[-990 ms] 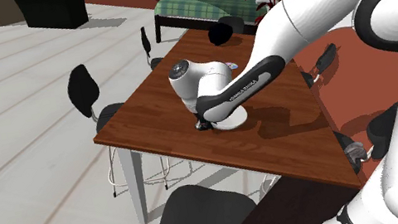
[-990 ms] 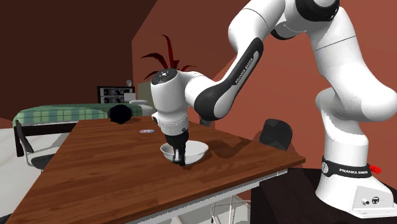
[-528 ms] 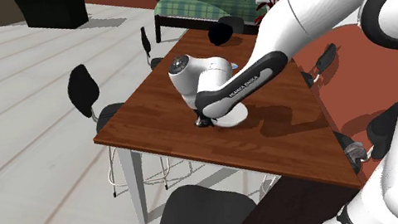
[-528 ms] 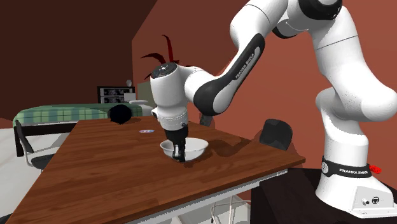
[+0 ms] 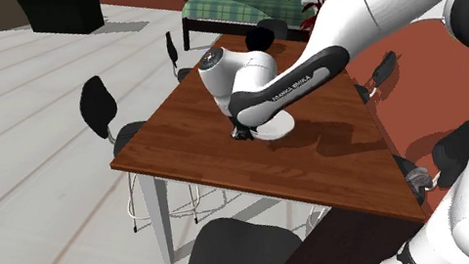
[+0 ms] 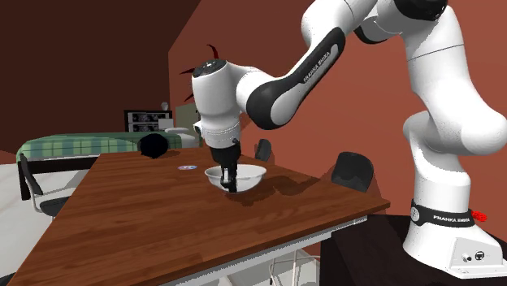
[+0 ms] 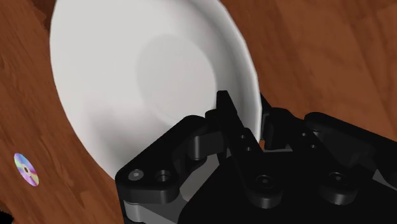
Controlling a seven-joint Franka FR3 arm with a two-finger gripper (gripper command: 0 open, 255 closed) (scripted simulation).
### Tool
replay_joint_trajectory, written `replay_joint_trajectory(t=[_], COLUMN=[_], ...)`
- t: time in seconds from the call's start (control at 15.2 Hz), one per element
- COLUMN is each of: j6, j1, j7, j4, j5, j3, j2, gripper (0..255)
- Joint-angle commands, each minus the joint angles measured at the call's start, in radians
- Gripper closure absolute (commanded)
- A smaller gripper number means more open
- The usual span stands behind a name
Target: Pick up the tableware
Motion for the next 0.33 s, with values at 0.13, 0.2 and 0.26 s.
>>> replay_joint_trajectory(t=[0.13,0.2,0.26], j6=[-0.036,-0.038,-0.038], j1=[-0.001,-0.001,-0.001], j7=[-0.029,-0.030,-0.030], j4=[0.014,0.014,0.015], j5=[0.020,0.021,0.021], j3=[0.004,0.005,0.005], j2=[-0.031,-0.033,-0.033], gripper=[255,255,255])
